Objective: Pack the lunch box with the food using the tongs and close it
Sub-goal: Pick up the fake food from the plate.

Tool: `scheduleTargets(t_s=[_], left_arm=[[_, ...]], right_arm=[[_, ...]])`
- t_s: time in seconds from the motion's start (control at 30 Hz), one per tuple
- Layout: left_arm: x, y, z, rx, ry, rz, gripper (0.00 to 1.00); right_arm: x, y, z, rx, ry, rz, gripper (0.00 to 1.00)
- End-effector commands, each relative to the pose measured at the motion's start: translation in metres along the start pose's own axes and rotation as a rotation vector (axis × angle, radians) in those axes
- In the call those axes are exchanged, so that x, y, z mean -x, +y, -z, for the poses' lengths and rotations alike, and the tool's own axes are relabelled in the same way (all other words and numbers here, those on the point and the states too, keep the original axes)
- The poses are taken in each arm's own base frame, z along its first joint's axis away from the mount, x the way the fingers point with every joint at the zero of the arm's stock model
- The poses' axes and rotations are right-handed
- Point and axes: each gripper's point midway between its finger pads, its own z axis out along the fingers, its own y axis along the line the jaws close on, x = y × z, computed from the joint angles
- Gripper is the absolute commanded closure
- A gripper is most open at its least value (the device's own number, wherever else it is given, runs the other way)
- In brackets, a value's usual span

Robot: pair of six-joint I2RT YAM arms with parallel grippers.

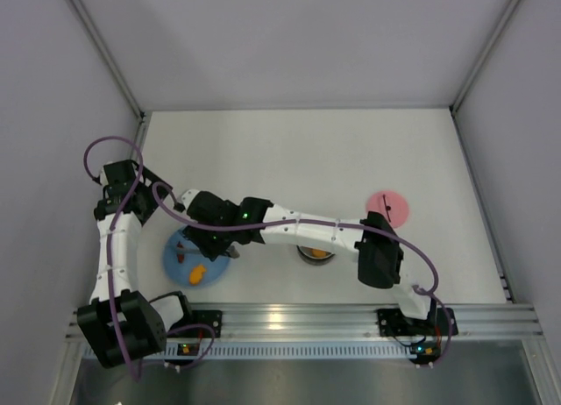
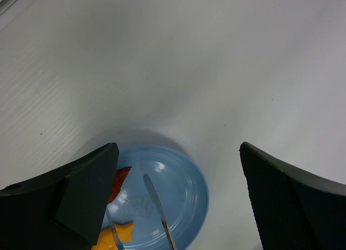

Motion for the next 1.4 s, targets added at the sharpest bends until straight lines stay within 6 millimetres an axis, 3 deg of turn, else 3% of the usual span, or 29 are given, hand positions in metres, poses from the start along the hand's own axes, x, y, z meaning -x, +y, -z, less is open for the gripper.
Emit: scheduleTargets(t_s=[0.0, 0.77, 1.17, 1.37], left_arm=[[0.006, -0.002, -0.004, -0.012, -0.025, 0.006, 0.01], [0.004, -0.004, -0.004, -0.02, -0.019, 0.006, 0.01], [0.003, -0.006, -0.004, -0.031, -0.013, 0.008, 0.01], [0.003, -0.007, -0.003, -0.04, -0.014, 0.009, 0.01]], right_arm=[[0.036, 0.004, 0.003, 0.039, -0.105, -0.008, 0.56], [0.013, 0.017, -0.022, 0.015, -0.036, 0.024, 0.57], [0.008, 0.01, -0.004, -0.031, -0.035, 0.024, 0.68], [0.009, 0.001, 0.02, -0.069, -0.058, 0.017, 0.73]])
